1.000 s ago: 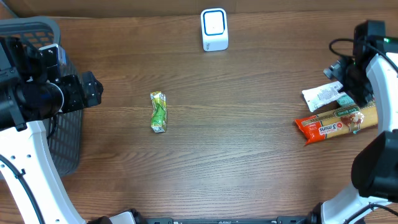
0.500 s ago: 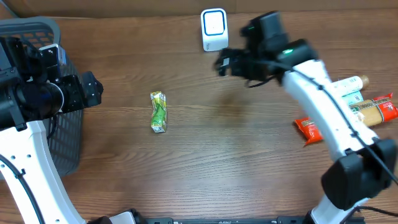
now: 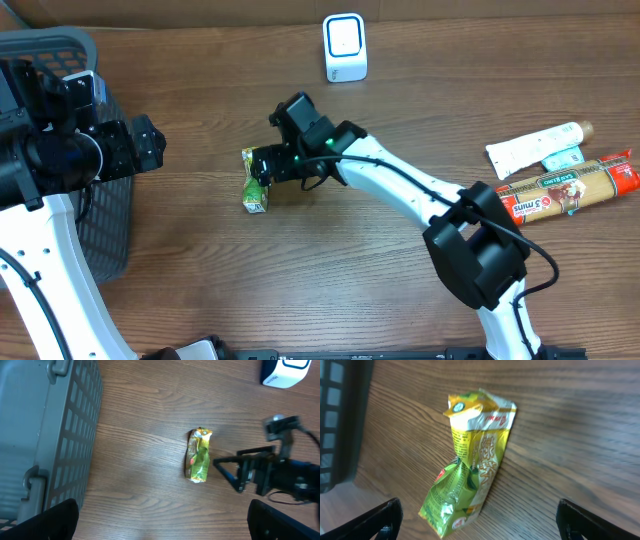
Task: Scan the item barcode
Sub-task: 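Move the right gripper to the green tea pouch and grasp it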
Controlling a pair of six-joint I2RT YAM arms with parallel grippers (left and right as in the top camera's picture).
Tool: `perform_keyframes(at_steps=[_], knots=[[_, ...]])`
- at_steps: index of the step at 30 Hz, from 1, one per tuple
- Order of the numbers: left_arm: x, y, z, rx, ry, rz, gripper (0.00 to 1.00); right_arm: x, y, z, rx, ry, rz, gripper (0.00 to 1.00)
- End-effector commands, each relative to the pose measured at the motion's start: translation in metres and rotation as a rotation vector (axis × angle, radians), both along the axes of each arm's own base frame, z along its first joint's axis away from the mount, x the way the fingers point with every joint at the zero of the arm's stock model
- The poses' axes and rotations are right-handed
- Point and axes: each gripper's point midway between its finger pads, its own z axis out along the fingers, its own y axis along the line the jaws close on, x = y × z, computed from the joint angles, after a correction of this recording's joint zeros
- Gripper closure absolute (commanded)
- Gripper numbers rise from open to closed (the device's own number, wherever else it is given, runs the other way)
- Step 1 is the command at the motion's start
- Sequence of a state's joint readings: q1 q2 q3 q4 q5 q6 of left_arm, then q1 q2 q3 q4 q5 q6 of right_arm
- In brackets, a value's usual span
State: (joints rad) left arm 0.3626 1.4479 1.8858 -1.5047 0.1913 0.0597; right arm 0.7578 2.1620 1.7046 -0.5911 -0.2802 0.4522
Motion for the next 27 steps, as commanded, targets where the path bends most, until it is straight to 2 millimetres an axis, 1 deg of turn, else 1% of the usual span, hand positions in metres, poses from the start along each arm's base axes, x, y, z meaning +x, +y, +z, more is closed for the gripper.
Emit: perform_keyframes(at_steps=[1, 5, 7, 9, 10, 15, 16, 21, 27], knots=[[0.001, 0.000, 0.001, 0.003, -0.004, -0.017, 0.00, 0.005, 0.002, -0.003, -0.026, -0.029, -0.060, 0.02], [0.001, 0.000, 0.001, 0.003, -0.004, -0.017, 0.00, -0.001, 0.012, -0.015, -0.056, -0.059, -0.052, 0.02], [0.001, 0.000, 0.001, 0.003, -0.004, -0.017, 0.00, -0.005, 0.017, -0.027, -0.072, -0.055, -0.055, 0.02], [0.001, 0.000, 0.001, 0.003, -0.004, -0.017, 0.00, -0.007, 0.016, -0.043, -0.101, -0.033, -0.094, 0.02], [0.001, 0.000, 0.001, 0.003, -0.004, -0.017, 0.00, -0.007, 0.016, -0.046, -0.106, -0.029, -0.095, 0.02], [0.001, 0.000, 0.001, 0.003, -0.004, -0.017, 0.00, -0.007, 0.016, -0.049, -0.107, -0.025, -0.099, 0.02], [0.001, 0.000, 0.001, 0.003, -0.004, -0.017, 0.00, -0.007, 0.016, -0.049, -0.106, -0.016, -0.111, 0.04], [0.001, 0.000, 0.001, 0.003, -0.004, -0.017, 0.00, -0.010, 0.013, -0.052, -0.121, -0.002, -0.112, 0.05], [0.001, 0.000, 0.001, 0.003, -0.004, -0.017, 0.00, -0.015, 0.010, -0.068, -0.149, 0.021, -0.107, 0.07]])
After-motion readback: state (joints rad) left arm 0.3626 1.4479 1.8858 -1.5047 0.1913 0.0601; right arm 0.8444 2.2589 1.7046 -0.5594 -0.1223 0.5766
